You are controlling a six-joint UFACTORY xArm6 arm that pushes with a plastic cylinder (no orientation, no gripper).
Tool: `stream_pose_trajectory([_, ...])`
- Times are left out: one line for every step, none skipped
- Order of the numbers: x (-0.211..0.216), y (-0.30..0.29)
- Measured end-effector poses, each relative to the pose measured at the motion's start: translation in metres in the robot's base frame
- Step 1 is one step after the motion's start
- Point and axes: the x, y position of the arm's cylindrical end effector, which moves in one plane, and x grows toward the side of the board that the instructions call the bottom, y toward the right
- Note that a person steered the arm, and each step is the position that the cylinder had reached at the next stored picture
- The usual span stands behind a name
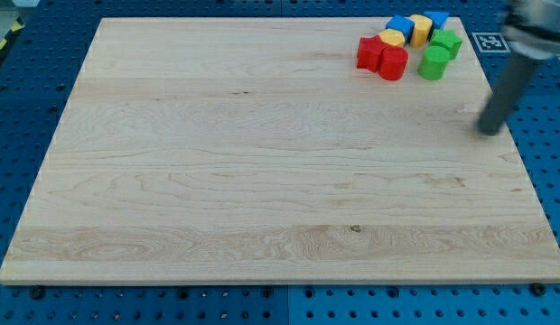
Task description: Move the hexagon to the bottom side
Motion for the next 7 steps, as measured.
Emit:
stream_pose_trajectory([-0.009, 0.036])
stream_pose_trajectory([-0.059, 0.037])
stream_pose_trajectory([-0.137, 0.037])
stream_pose_trajectory([-0.211, 0.025])
stream_pose_trajectory([-0.211, 0.018])
stream_pose_trajectory([-0.227, -0.033])
stream_pose_trajectory([-0.235, -0.070])
